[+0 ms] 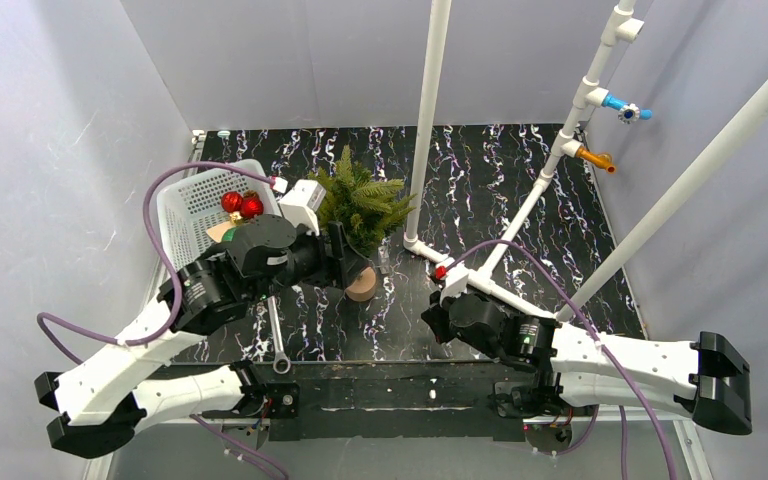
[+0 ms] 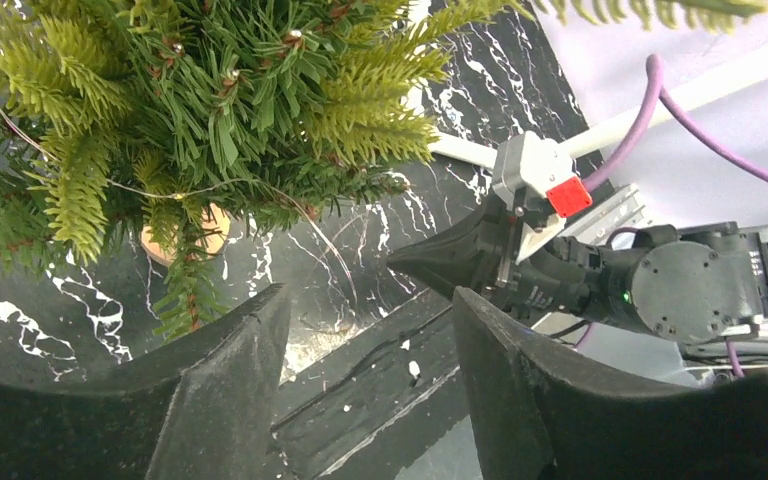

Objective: Decorate the small christmas tree
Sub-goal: Wrap the decoration item around the Christmas tree.

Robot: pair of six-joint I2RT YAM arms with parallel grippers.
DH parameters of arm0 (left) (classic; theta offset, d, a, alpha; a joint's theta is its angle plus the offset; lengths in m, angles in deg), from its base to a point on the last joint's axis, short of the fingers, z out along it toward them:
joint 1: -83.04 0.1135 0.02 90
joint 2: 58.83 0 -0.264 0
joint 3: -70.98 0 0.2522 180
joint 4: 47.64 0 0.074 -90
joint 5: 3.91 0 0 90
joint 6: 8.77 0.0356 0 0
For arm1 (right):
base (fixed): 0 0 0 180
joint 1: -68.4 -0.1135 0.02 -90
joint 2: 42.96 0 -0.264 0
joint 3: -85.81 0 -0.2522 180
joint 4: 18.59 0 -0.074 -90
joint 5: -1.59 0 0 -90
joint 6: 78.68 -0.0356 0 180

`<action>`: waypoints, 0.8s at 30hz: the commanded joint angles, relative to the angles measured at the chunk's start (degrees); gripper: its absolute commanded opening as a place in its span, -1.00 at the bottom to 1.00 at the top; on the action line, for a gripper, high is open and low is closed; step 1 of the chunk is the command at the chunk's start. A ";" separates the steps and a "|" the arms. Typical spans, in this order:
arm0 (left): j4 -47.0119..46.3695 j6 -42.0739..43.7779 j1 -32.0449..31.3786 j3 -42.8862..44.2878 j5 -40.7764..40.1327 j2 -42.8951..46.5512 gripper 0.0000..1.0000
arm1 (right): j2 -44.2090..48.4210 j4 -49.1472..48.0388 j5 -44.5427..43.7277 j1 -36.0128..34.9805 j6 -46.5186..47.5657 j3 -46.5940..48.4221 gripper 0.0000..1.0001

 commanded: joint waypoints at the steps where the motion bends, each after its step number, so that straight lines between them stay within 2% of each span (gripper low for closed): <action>1: -4.97 3.31 0.04 -2.07 -3.29 0.26 0.06 | -0.09 -1.59 0.46 0.18 -0.16 2.81 -0.97; 3: -5.86 3.83 0.09 -2.97 -4.42 0.47 -0.12 | -0.11 -1.73 0.45 0.20 -0.13 2.76 -0.97; 7: -7.05 4.68 0.04 -4.92 -7.73 1.72 -1.00 | -0.32 -2.00 0.51 0.22 -0.19 2.81 -0.97; 11: -7.08 4.38 0.04 -6.28 -8.22 5.30 -1.00 | -0.51 -2.09 0.93 0.20 -0.22 3.20 -0.97; 20: 0.66 1.13 0.05 -10.80 -7.54 13.09 -1.00 | -0.89 -1.72 0.92 0.17 1.64 6.49 -0.97; 24: 1.89 0.17 0.03 -12.71 -7.04 13.62 -1.00 | 0.04 -1.02 0.02 0.20 1.82 7.34 -0.97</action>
